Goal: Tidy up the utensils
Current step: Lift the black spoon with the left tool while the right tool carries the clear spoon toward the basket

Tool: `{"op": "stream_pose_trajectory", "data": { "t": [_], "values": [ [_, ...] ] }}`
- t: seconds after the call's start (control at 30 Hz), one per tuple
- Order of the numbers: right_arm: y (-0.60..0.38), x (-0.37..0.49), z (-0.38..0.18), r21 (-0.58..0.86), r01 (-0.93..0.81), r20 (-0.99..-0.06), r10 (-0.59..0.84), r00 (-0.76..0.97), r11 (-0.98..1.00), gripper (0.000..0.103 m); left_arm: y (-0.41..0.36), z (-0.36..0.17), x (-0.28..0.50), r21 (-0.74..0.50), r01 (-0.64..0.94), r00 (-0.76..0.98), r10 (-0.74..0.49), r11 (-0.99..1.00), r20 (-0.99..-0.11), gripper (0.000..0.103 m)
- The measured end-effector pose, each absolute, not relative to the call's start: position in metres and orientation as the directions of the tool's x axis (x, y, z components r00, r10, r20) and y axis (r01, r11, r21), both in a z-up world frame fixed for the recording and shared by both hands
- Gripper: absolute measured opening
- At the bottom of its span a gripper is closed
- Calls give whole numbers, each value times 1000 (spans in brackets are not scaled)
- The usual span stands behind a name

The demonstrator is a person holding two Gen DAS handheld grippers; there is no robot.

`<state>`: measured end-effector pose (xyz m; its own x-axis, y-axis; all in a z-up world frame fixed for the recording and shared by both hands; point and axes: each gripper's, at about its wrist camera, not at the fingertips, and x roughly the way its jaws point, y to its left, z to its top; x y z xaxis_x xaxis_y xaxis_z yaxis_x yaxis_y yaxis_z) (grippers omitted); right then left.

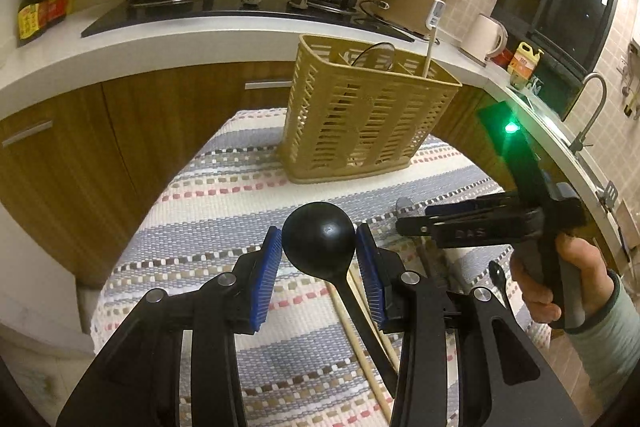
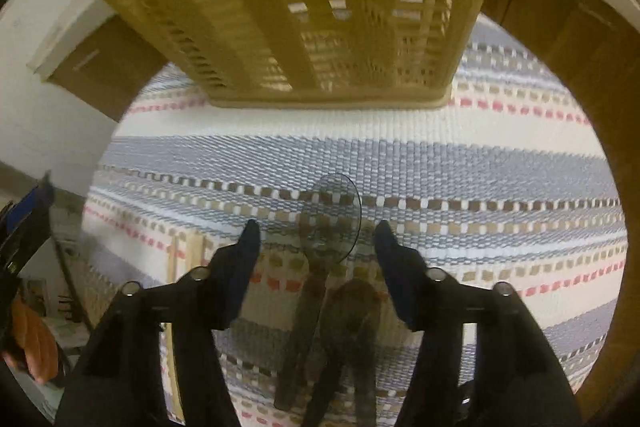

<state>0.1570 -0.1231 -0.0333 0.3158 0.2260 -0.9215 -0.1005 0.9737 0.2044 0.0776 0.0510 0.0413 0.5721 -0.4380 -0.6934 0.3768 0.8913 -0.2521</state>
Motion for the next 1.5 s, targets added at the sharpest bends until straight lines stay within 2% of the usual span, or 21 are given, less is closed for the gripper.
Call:
{"op": "stream_pose_trajectory", "data": {
  "t": [0.07, 0.17, 0.3, 0.4, 0.6, 0.83, 0.87, 1.03, 1.13, 1.23, 1.27, 1.3, 1.33, 1.37, 1.43, 1.5],
  "values": [
    [-118, 159, -36, 170, -89, -929, 190, 317, 981, 48, 51, 40, 78, -247, 377, 575, -434, 893, -694, 37],
    [-108, 158, -38, 83, -104, -936, 114, 332, 991, 30, 51, 39, 79, -237, 376, 581, -427, 896, -693, 37],
    [-103, 151, -38, 53, -142, -929, 101, 356, 988, 29, 52, 44, 78, -230, 367, 606, -419, 901, -676, 37],
    [-118, 140, -29, 151, -158, -900, 202, 387, 976, 29, 54, 54, 75, -211, 361, 644, -406, 908, -648, 37],
    [-150, 107, 27, 246, -211, -775, 322, 543, 946, 29, 52, 91, 78, -196, 355, 732, -402, 914, -550, 37],
    [-181, 86, 109, 282, -278, -552, 393, 736, 918, 28, 36, 140, 94, -122, 326, 840, -347, 937, -418, 37],
    [-184, 87, 116, 286, -287, -527, 401, 750, 914, 4, 35, 146, 98, -115, 320, 852, -338, 941, -400, 37],
    [-194, 98, 146, 323, -298, -448, 422, 788, 898, 2, 25, 173, 112, -72, 292, 898, -300, 954, -322, 37],
    [-191, 113, 144, 328, -313, -493, 444, 748, 891, 2, 22, 176, 123, -56, 273, 906, -276, 960, -321, 37],
    [-189, 120, 117, 344, -307, -575, 457, 678, 888, 8, 28, 168, 123, -59, 273, 900, -276, 960, -336, 37],
    [-184, 119, 107, 347, -304, -595, 459, 660, 887, 23, 31, 165, 123, -58, 272, 899, -275, 961, -339, 37],
    [-182, 120, 97, 357, -299, -617, 463, 636, 885, 46, 33, 161, 123, -60, 271, 897, -275, 961, -346, 37],
    [-180, 122, 84, 369, -287, -646, 466, 604, 884, 61, 37, 156, 124, -64, 270, 893, -275, 961, -357, 37],
    [-177, 124, 72, 374, -273, -673, 462, 578, 886, 69, 42, 152, 125, -70, 268, 890, -274, 961, -365, 37],
    [-166, 126, 49, 340, -238, -746, 415, 520, 910, 69, 49, 146, 126, -89, 268, 881, -281, 959, -380, 37],
    [-160, 136, 25, 371, -176, -800, 410, 439, 912, 69, 55, 143, 126, -105, 267, 877, -287, 958, -385, 37]
  ]
}}
